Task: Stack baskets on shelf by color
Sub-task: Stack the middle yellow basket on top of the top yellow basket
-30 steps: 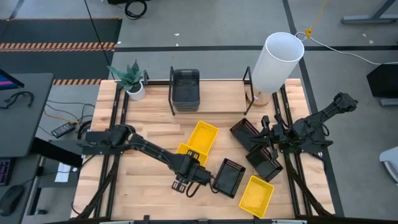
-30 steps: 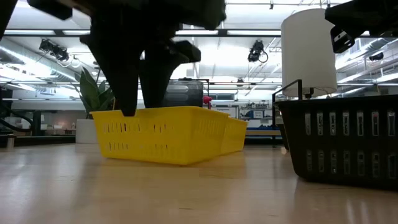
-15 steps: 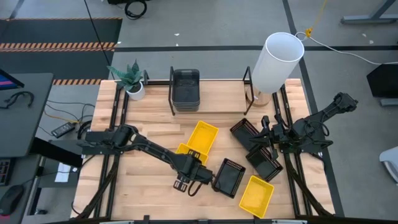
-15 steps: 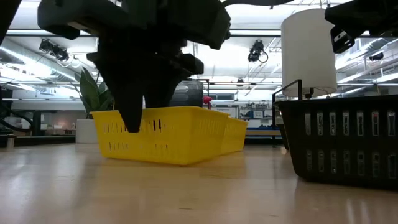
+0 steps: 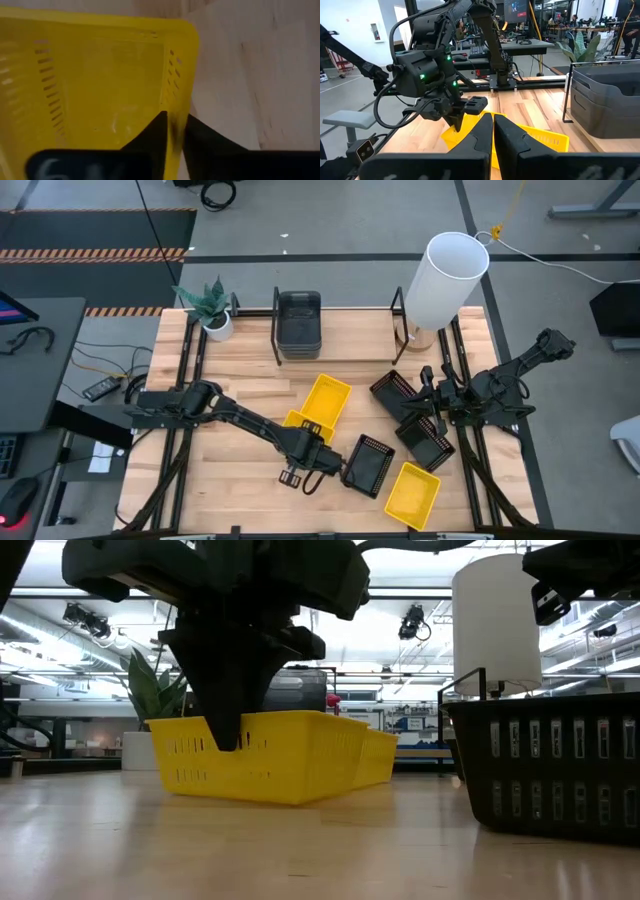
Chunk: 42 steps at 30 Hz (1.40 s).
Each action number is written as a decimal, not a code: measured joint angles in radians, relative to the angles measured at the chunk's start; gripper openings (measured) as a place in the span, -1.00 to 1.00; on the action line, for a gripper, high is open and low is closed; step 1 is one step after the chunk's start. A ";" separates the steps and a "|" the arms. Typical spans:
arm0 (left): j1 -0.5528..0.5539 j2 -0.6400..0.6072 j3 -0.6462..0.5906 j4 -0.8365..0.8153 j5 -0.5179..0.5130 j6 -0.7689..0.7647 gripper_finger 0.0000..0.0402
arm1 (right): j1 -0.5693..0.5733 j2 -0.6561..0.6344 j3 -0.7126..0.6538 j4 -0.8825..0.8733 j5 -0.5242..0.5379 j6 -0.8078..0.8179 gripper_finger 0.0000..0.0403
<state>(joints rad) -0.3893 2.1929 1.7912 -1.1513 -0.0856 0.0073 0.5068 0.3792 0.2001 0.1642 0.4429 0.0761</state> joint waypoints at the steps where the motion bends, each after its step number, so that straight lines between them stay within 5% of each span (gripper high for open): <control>1: 0.000 0.000 0.000 -0.004 0.002 0.002 -0.83 | 0.000 0.000 0.000 0.000 0.000 0.000 -0.89; 4: -0.001 0.000 0.001 -0.022 0.009 0.004 -0.94 | 0.000 0.000 0.000 0.000 0.000 0.000 -0.89; 11: 0.006 -0.018 0.022 -0.108 0.046 0.003 -0.84 | 0.000 0.000 0.000 0.000 0.000 0.000 -0.89; 17: 0.031 -0.027 0.127 -0.209 0.119 -0.030 -0.94 | 0.000 0.000 0.000 0.000 0.000 0.000 -0.89; 28: 0.112 -0.032 0.365 -0.233 0.064 -0.047 -0.94 | 0.000 0.000 0.000 0.000 0.000 0.000 -0.89; 37: 0.143 -0.034 0.386 -0.262 -0.250 0.403 -0.86 | 0.000 0.000 0.000 0.000 0.000 0.000 -0.89; 42: 0.163 -0.033 0.343 -0.283 -0.276 0.761 -0.94 | 0.000 0.000 0.000 0.000 0.000 0.000 -0.89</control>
<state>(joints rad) -0.2265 2.1601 2.1346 -1.4344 -0.3620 0.7686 0.5065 0.3794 0.2001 0.1641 0.4428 0.0762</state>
